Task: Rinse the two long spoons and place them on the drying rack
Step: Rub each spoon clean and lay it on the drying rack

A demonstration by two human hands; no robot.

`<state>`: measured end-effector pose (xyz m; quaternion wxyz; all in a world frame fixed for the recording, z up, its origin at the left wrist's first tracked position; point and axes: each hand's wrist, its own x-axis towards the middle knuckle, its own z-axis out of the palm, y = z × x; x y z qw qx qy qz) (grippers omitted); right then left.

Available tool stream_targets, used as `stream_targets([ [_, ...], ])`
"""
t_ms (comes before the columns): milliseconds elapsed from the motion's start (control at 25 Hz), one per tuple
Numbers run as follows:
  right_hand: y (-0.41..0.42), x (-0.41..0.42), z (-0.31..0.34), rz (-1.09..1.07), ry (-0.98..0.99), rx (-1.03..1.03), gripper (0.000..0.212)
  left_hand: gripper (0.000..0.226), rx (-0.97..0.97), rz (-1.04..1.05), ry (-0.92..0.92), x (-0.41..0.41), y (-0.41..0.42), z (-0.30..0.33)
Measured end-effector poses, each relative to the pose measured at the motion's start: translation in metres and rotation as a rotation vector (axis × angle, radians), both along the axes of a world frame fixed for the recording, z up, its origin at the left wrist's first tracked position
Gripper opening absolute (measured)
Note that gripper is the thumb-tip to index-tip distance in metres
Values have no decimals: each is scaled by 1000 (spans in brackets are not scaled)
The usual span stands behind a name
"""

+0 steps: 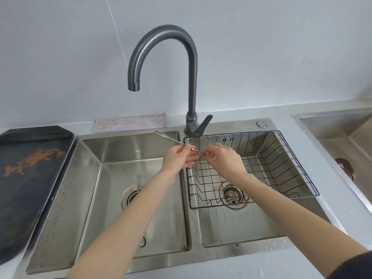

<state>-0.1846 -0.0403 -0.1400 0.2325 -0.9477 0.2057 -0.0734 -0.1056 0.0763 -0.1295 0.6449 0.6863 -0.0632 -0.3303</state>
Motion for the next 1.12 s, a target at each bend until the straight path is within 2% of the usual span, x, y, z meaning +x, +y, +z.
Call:
stream_targets([
  [200,-29,-9,-8,4,17,-3,16,21,69,-33,-12,-8,-21,-12],
  [320,-44,-10,-16,16,43,-8,16,12,159,-58,-89,-9,-29,-24],
  [400,-53,-10,-23,21,59,-12,15,15,312,-113,-276,-9,-32,-37],
  [520,-70,-11,-33,3,88,0,16,36,623,-259,-624,-11,-30,-58],
  [680,-94,-13,-47,-15,155,-14,17,53,838,-355,-819,-19,-24,-84],
  [800,-108,-14,-58,-18,207,-33,19,56,893,-387,-874,-19,-21,-96],
  [1120,-129,-16,-93,-5,382,-80,20,59,876,-342,-939,-20,-20,-115],
])
